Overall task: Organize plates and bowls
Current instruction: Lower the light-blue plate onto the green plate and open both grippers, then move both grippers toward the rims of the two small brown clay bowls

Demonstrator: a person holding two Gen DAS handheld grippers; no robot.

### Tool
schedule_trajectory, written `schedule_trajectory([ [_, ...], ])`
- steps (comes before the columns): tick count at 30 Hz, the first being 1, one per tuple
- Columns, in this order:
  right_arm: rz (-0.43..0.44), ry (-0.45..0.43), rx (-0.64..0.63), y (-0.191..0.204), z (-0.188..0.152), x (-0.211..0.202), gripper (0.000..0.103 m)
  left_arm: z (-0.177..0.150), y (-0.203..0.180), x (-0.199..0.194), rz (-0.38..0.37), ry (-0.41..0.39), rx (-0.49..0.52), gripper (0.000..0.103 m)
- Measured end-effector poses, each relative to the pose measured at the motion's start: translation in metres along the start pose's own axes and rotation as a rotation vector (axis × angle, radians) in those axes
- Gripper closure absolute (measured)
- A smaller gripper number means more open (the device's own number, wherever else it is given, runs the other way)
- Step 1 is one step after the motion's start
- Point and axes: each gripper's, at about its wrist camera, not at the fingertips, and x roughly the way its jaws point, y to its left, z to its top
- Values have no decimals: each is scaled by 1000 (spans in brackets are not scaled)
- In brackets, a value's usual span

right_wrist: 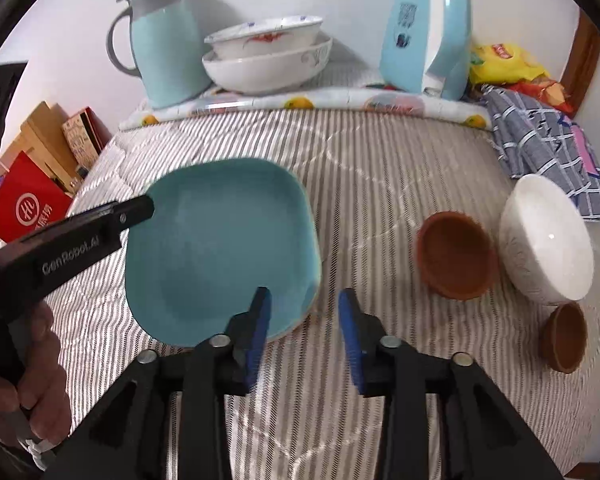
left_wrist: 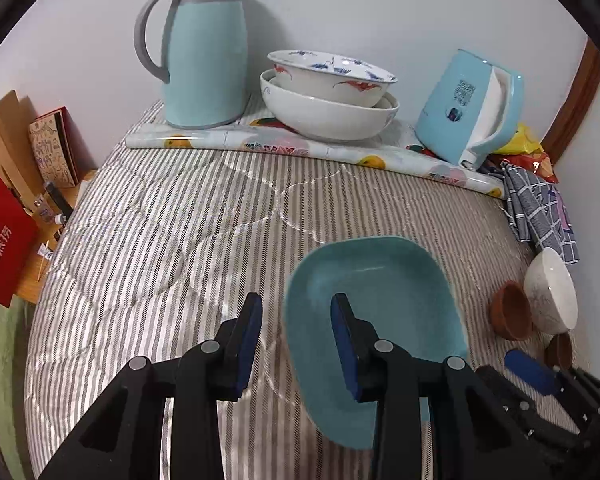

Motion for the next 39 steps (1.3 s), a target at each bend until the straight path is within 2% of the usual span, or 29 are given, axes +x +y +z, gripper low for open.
schedule_trajectory([
  [7,-12,-68,19,-28,-6,-36,58,-10,-27,-30,-12,-32,22,69],
  [10,-20,-90,31,-43,-11,-51,51,-15,-41,-42,-15,-45,28,69],
  [16,-42,-124,37,-69,-22,-75,50,-25,-72,-61,-17,-69,44,68],
  [21,-56,-162,47,-90,-32,-94,44,-32,-97,-75,-30,-96,55,61],
  [28,-88,-213,49,-119,-44,-118,43,-37,-129,-87,-23,-120,63,60],
  [35,-92,-215,100,-161,-52,-128,40,-39,-149,-93,-7,-156,77,58],
  [39,-93,-212,113,-183,-56,-130,40,-40,-161,-91,8,-152,88,58],
])
